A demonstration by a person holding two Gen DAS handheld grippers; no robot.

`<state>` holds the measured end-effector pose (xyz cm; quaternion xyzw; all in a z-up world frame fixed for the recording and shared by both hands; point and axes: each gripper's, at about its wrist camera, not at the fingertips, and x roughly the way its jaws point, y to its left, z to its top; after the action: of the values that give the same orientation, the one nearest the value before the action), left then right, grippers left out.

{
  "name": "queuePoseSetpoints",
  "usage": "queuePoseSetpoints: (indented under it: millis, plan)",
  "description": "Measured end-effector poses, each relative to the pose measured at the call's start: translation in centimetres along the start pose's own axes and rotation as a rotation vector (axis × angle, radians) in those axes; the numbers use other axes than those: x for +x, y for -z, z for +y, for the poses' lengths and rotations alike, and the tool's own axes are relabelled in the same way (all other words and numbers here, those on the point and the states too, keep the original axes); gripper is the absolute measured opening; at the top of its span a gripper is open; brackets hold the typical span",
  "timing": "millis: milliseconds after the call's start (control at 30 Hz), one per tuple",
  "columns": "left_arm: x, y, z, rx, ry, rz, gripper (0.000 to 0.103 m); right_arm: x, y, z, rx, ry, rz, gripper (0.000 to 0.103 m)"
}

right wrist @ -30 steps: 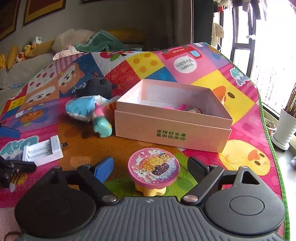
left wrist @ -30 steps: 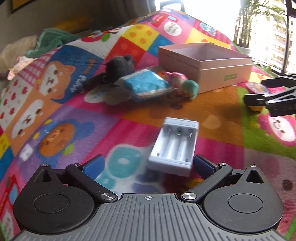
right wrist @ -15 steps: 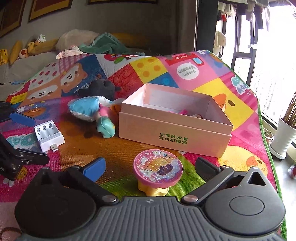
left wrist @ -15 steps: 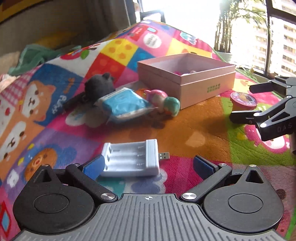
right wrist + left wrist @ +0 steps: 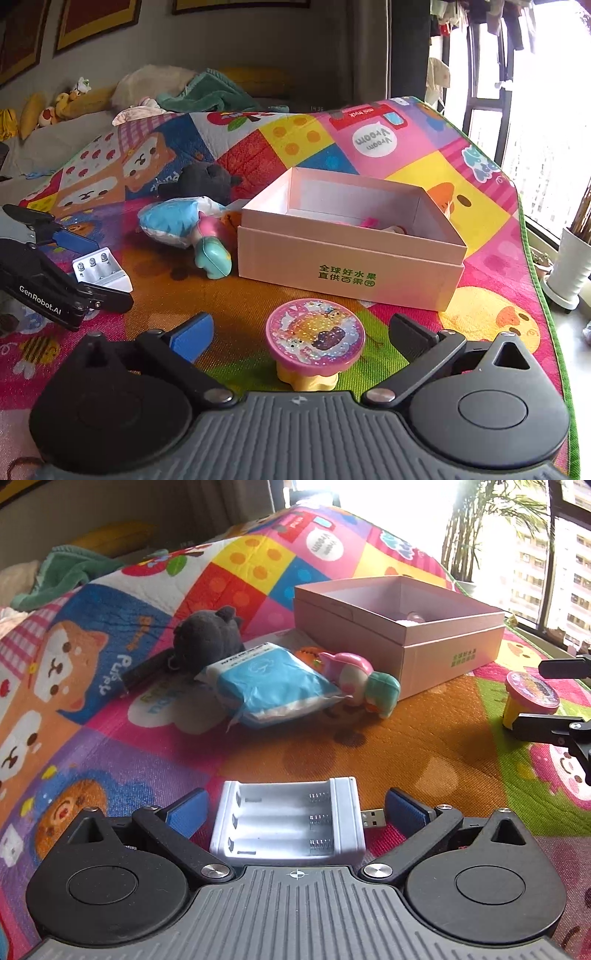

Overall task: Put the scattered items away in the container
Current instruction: 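Grasp the stamp toy with the right tool while the left tool lifts the charger, then lower charger and stamp toy into the pink box and open both tools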

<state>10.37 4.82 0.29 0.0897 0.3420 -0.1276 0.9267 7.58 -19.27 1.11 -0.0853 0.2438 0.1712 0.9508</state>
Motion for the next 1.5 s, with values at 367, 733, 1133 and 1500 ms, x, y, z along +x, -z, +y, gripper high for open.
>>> queuePoseSetpoints:
  millis: [367, 733, 1133, 1500]
  plan:
    - [-2.2, 1.2, -2.7, 0.020, 0.090, -0.015, 0.095, 0.7, -0.1, 0.2, 0.002, 0.007, 0.070, 0.062]
    - [-4.8, 0.7, -7.8, 0.155, 0.145, -0.018, 0.095, -4.2, 2.2, -0.5, 0.014, 0.022, 0.068, 0.056]
    - [-4.7, -2.7, -11.6, 0.273, 0.175, -0.094, 0.095, -8.4, 2.8, -3.0, 0.007, 0.100, 0.021, 0.056]
    - [1.4, -12.3, -8.9, 0.185, 0.154, -0.211, 0.095, -4.5, -3.3, -7.3, 0.000, 0.110, -0.045, 0.056]
